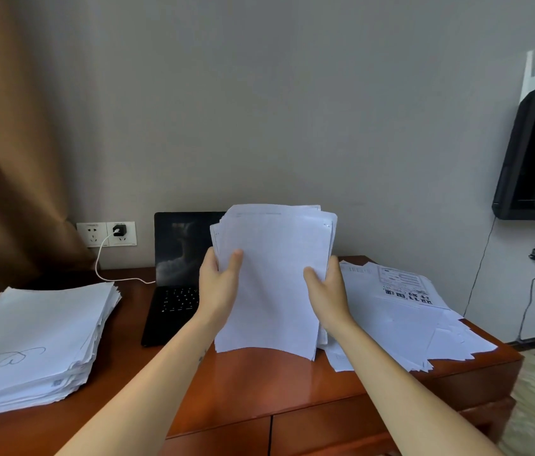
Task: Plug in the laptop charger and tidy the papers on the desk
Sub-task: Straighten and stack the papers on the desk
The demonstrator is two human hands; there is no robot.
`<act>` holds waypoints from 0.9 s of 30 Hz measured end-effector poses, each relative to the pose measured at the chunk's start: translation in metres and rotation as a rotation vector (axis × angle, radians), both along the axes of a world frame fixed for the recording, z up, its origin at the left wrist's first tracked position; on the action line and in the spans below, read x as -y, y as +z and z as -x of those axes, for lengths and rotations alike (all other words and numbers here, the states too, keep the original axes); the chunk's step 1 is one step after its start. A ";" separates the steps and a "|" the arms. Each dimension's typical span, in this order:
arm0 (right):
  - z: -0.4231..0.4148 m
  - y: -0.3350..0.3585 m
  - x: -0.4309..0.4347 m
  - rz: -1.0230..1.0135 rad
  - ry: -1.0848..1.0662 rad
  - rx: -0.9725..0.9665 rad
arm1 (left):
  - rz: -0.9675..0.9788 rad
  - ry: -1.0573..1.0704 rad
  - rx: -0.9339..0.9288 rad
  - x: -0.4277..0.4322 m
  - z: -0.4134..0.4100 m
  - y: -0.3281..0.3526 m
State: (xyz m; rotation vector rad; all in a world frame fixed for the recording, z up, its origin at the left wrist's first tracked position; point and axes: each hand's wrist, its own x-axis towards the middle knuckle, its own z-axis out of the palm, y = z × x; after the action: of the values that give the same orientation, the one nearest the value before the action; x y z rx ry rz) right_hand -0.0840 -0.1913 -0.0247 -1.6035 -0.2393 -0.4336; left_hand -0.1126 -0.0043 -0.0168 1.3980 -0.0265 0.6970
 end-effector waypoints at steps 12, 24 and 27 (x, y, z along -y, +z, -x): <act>-0.005 -0.017 0.010 0.080 -0.012 0.004 | -0.065 -0.002 -0.074 0.005 -0.007 -0.012; -0.002 -0.078 0.023 0.178 0.040 -0.161 | -0.205 -0.016 -0.340 -0.013 -0.015 -0.091; -0.008 -0.075 0.029 0.104 0.003 -0.153 | -0.299 -0.047 -0.277 -0.009 -0.021 -0.087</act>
State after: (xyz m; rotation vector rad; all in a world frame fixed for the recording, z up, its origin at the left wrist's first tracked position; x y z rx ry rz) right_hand -0.0761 -0.2199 -0.1000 -1.7296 -0.1500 -0.2985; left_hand -0.0918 0.0047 -0.1042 1.7661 0.0565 0.4675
